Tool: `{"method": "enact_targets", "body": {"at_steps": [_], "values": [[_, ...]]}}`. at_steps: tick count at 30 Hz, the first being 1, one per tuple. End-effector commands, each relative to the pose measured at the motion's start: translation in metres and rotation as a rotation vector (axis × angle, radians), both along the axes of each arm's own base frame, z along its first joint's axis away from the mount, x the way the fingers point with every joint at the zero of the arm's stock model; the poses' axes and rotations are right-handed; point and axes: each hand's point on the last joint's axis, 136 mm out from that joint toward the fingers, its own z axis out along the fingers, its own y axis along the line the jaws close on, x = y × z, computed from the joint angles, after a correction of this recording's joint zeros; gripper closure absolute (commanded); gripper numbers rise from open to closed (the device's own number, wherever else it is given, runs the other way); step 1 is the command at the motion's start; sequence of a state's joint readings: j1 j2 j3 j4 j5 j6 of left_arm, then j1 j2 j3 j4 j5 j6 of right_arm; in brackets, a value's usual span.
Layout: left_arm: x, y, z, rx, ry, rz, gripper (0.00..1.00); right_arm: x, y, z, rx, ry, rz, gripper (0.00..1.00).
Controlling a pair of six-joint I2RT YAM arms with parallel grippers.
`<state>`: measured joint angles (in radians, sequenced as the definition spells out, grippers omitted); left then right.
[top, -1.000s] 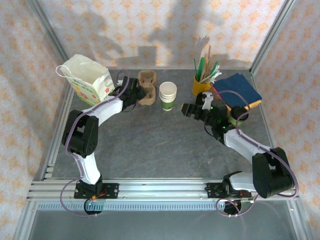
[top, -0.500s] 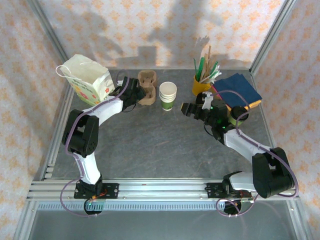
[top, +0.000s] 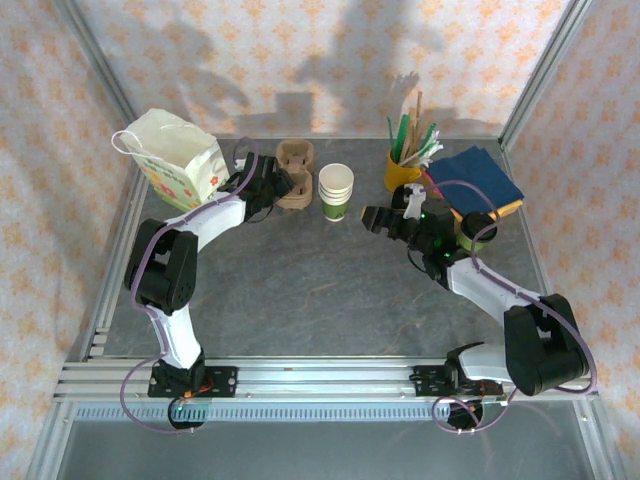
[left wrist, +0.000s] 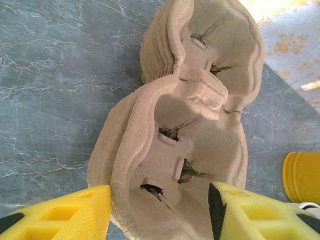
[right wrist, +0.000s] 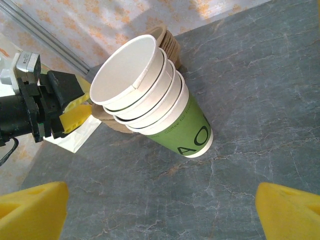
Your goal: Pack the takeout coffee
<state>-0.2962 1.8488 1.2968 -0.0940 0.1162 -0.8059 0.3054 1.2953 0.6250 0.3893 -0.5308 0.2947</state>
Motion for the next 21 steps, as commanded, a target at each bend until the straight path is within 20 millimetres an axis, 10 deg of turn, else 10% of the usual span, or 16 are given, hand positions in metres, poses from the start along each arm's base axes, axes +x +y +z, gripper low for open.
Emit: {"method": "enact_targets", "body": {"at_steps": [1,21], "values": [[0.003,0.003,-0.008,-0.013,0.002,0.020,0.44,0.002,0.003,0.006,0.011,-0.017,0.004,0.05],[0.002,0.000,-0.013,-0.052,0.012,0.035,0.50,0.004,0.001,0.001,-0.003,0.000,-0.006,0.05]]}}
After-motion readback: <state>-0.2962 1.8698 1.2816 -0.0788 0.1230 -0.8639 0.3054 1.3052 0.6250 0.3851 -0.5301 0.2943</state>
